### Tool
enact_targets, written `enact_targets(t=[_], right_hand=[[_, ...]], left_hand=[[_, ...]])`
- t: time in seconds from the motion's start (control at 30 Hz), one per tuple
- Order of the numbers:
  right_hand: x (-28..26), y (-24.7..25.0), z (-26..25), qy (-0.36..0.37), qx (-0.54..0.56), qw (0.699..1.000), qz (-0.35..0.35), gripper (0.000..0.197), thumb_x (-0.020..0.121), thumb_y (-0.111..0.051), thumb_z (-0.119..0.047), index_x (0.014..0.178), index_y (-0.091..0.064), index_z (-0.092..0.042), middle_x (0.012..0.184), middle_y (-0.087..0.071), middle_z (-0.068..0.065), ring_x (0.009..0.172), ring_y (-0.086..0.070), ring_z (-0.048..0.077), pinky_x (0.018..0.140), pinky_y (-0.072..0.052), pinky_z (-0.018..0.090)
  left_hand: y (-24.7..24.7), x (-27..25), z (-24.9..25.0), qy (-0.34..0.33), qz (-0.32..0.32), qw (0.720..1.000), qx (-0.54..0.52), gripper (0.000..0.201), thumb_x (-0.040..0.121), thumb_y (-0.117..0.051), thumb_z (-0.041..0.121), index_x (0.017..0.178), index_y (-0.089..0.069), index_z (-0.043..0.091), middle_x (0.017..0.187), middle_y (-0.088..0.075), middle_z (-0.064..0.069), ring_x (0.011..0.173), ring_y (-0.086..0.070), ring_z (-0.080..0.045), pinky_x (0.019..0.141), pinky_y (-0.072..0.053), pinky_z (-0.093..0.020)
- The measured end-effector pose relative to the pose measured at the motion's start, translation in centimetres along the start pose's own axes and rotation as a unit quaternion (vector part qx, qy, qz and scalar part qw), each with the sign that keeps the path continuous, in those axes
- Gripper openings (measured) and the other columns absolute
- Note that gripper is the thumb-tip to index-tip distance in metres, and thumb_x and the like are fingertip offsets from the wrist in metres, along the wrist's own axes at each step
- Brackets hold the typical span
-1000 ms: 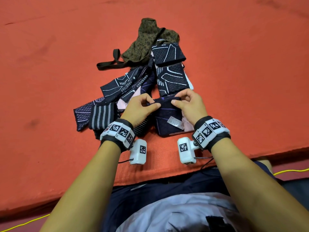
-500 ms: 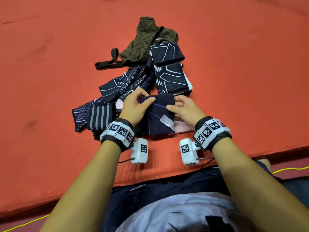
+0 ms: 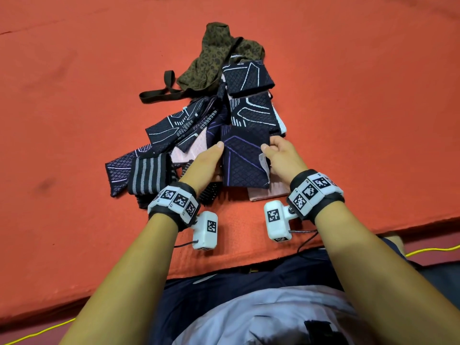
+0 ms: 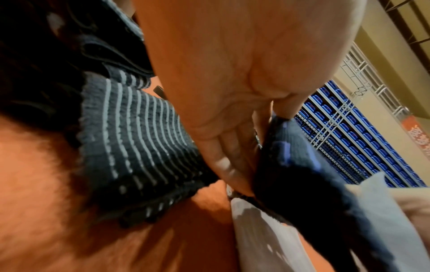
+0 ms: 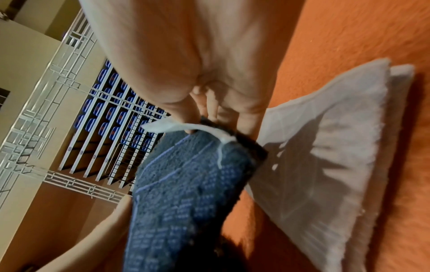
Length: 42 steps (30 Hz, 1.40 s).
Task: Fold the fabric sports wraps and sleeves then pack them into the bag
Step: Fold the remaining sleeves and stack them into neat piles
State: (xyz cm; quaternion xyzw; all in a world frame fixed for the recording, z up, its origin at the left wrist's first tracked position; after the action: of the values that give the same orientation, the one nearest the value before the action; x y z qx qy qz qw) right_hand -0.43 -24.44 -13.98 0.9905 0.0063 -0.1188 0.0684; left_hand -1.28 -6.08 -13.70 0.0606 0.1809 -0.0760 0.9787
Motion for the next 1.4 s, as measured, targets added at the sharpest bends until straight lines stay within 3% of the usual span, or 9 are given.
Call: enact_targets(t=[0.17, 0.3, 0.47, 0.67, 0.8, 0.93, 1.1, 1.3, 1.4], right_hand=[[-0.2, -0.1, 0.2, 0.0, -0.032, 0.999, 0.003, 0.033, 0.093, -0.051, -0.034, 0.104, -0.063, -0.006, 0.095, -0.073, 0.012, 0.091, -0.069, 0.031, 0.094, -0.051, 0.056], [0.6, 0.2, 1.6, -0.008, -0.053, 0.998, 0.01, 0.048, 0.077, -0.051, -0.054, 0.083, -0.051, -0.007, 0.072, -0.052, 0.004, 0.069, -0.053, 0.022, 0.083, -0.054, 0.062], [0.0, 1.3, 0.2, -0.009, -0.128, 0.991, 0.041, 0.03, 0.097, -0.056, -0.033, 0.076, -0.042, -0.016, 0.064, -0.033, 0.0, 0.058, -0.034, 0.017, 0.055, -0.028, 0.032], [0.6, 3.5, 1.9, -0.026, -0.19, 0.977, 0.09, 0.021, 0.091, -0.066, -0.025, 0.093, -0.047, -0.017, 0.085, -0.056, 0.0, 0.083, -0.055, 0.023, 0.076, -0.043, 0.034], [0.7, 4.4, 2.4, -0.036, -0.19, 0.977, 0.088, 0.019, 0.09, -0.067, -0.028, 0.079, -0.052, -0.026, 0.082, -0.057, -0.005, 0.087, -0.058, 0.021, 0.075, -0.04, 0.03], [0.4, 4.2, 3.2, -0.081, -0.158, 0.983, 0.036, 0.035, 0.074, -0.078, -0.02, 0.102, -0.06, -0.029, 0.116, -0.062, 0.003, 0.105, -0.062, 0.021, 0.092, -0.051, 0.035], [0.0, 4.6, 2.8, -0.056, -0.196, 0.978, 0.035, 0.048, 0.08, -0.065, 0.001, 0.124, -0.064, -0.02, 0.123, -0.064, 0.004, 0.114, -0.06, 0.021, 0.095, -0.052, 0.035], [-0.2, 5.2, 3.1, -0.017, -0.262, 0.961, 0.087, 0.039, 0.091, -0.063, -0.013, 0.13, -0.063, -0.018, 0.12, -0.069, 0.007, 0.11, -0.065, 0.026, 0.093, -0.047, 0.028], [-0.4, 4.6, 3.2, -0.003, -0.324, 0.942, 0.089, 0.044, 0.088, -0.063, -0.01, 0.131, -0.059, -0.017, 0.125, -0.06, 0.011, 0.112, -0.059, 0.031, 0.094, -0.043, 0.031]], left_hand=[[0.0, 0.2, 0.4, -0.076, -0.023, 0.995, 0.061, 0.027, 0.102, -0.045, 0.044, 0.102, -0.068, 0.029, 0.111, -0.072, -0.002, 0.104, -0.067, -0.023, 0.098, -0.052, -0.047], [0.2, 0.3, 0.4, -0.099, -0.007, 0.991, 0.095, 0.022, 0.096, -0.051, 0.047, 0.098, -0.066, 0.031, 0.097, -0.07, 0.001, 0.09, -0.065, -0.014, 0.091, -0.054, -0.043], [0.0, 0.5, 0.4, -0.097, 0.017, 0.986, 0.135, 0.005, 0.102, -0.055, 0.025, 0.105, -0.055, 0.021, 0.062, -0.066, 0.013, 0.061, -0.063, 0.0, 0.065, -0.05, -0.02], [-1.8, 0.4, 0.3, -0.118, 0.003, 0.969, 0.217, 0.041, 0.096, -0.064, 0.02, 0.118, -0.029, 0.014, 0.063, -0.052, 0.002, 0.046, -0.046, -0.003, 0.052, -0.041, -0.018], [-3.5, 0.5, -0.6, -0.091, -0.062, 0.971, 0.21, 0.027, 0.091, -0.07, 0.016, 0.108, -0.049, 0.018, 0.084, -0.059, 0.003, 0.063, -0.055, -0.006, 0.065, -0.047, -0.024], [-4.8, 0.2, -1.7, -0.012, -0.119, 0.973, 0.2, 0.049, 0.088, -0.071, 0.0, 0.131, -0.049, 0.012, 0.089, -0.062, -0.011, 0.068, -0.059, -0.018, 0.069, -0.055, -0.031], [-5.7, 0.7, -1.3, -0.039, -0.104, 0.946, 0.304, 0.076, 0.082, -0.078, 0.006, 0.148, -0.041, 0.009, 0.069, -0.053, 0.005, 0.048, -0.051, 0.0, 0.05, -0.038, -0.006], [-6.0, 1.2, -1.3, -0.07, -0.087, 0.927, 0.359, 0.075, 0.085, -0.078, 0.025, 0.15, -0.041, 0.016, 0.12, -0.064, -0.002, 0.087, -0.063, -0.009, 0.078, -0.044, -0.009], [-5.7, 1.3, -1.9, -0.044, -0.083, 0.916, 0.39, 0.068, 0.09, -0.071, 0.029, 0.151, -0.041, 0.022, 0.103, -0.072, -0.004, 0.084, -0.069, -0.019, 0.084, -0.054, -0.027]])
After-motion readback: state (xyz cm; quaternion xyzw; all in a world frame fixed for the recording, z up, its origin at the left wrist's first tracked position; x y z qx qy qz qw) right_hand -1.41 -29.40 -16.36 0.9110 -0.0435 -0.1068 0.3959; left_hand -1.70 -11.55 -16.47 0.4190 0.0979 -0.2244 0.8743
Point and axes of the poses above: each hand's wrist, its own x-axis towards the middle knuckle, its own y-axis out of the back of the hand, z = x × y, the point moved 8 cm from there along x, towards the middle knuckle
